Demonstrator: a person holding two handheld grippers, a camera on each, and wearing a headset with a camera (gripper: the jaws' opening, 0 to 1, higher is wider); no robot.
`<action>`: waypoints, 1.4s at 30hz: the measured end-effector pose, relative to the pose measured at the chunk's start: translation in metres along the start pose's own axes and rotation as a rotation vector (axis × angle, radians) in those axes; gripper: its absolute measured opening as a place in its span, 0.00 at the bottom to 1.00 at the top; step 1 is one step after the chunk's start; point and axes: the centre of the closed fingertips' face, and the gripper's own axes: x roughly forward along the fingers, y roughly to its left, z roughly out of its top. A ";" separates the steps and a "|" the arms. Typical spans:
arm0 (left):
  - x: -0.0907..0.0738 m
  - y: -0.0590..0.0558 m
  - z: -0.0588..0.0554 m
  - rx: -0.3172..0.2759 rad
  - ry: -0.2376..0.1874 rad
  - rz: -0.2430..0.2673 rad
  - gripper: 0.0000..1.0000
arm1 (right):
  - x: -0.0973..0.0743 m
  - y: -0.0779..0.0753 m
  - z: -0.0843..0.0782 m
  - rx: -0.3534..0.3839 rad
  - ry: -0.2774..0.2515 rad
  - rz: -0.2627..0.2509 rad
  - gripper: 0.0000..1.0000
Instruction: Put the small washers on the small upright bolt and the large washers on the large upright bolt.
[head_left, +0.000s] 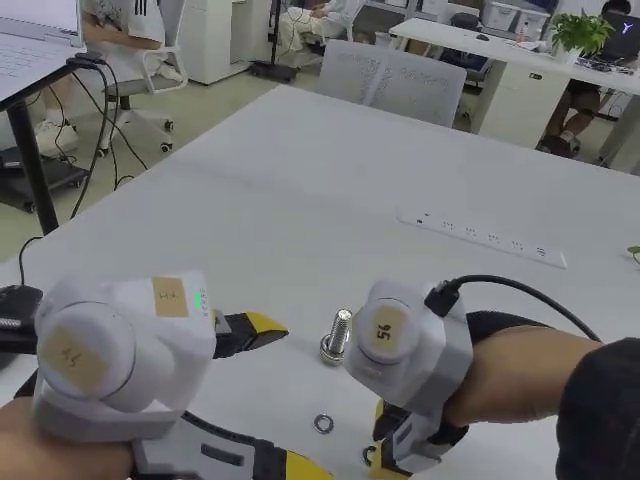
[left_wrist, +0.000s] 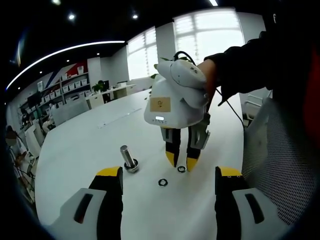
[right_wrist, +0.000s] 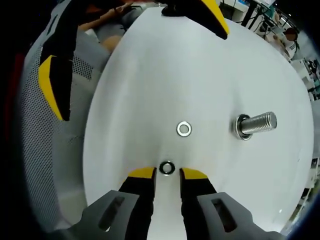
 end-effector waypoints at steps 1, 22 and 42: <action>0.000 0.000 0.000 -0.001 -0.001 0.000 0.75 | 0.000 0.000 0.000 -0.003 0.003 -0.002 0.20; -0.002 0.000 0.001 0.001 -0.003 0.003 0.74 | 0.002 0.000 0.002 -0.021 0.024 -0.017 0.15; 0.000 0.001 -0.001 0.000 0.003 0.001 0.74 | 0.003 0.000 0.002 -0.028 0.036 -0.026 0.14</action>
